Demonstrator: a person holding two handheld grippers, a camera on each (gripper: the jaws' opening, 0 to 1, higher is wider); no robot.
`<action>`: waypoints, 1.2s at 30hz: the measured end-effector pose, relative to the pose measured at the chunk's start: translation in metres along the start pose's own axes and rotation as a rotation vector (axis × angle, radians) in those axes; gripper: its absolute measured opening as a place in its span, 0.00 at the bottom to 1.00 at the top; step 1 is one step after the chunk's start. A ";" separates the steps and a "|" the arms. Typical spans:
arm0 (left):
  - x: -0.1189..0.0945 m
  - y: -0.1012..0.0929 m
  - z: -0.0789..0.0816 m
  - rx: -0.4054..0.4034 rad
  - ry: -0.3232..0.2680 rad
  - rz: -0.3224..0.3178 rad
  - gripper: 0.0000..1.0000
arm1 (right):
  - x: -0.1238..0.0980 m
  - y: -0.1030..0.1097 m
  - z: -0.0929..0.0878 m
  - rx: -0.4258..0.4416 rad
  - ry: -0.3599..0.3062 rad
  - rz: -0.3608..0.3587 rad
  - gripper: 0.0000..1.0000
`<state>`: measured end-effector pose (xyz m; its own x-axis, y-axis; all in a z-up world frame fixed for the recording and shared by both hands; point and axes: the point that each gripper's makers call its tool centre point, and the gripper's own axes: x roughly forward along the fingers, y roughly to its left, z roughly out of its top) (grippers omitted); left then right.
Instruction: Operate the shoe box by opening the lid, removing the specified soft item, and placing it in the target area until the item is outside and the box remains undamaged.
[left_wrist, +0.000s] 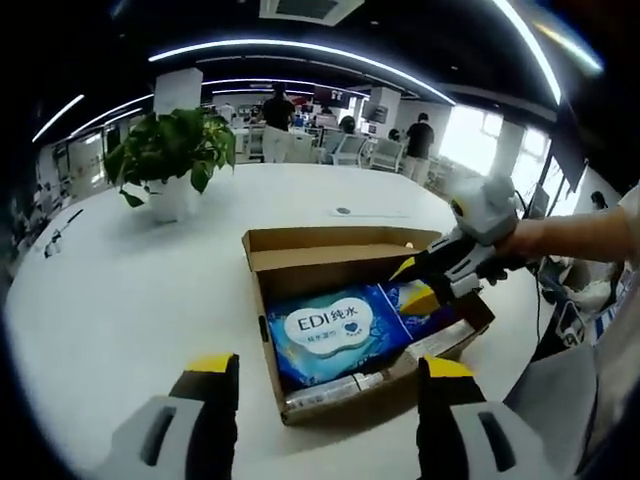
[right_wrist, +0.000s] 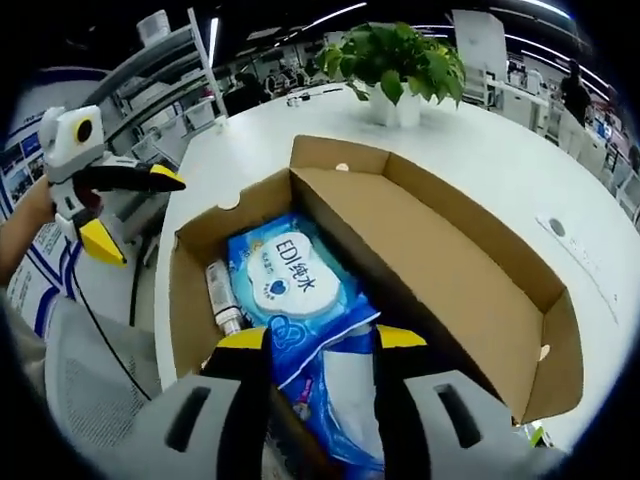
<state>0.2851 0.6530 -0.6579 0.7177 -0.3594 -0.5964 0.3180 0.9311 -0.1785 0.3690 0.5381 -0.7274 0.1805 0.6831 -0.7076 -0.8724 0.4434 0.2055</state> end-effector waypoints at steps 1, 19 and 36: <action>0.000 0.000 0.000 -0.001 -0.004 0.001 0.73 | 0.002 -0.003 -0.003 0.021 0.028 -0.009 0.35; 0.002 0.004 -0.003 -0.028 -0.034 0.027 0.60 | 0.031 -0.018 -0.010 0.050 0.088 -0.063 0.15; 0.001 -0.002 -0.006 -0.017 -0.029 0.038 0.55 | 0.014 -0.011 0.007 0.052 0.021 -0.092 0.01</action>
<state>0.2815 0.6517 -0.6627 0.7468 -0.3256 -0.5799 0.2802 0.9448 -0.1697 0.3846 0.5469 -0.7346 0.2485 0.6258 -0.7393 -0.8277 0.5337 0.1735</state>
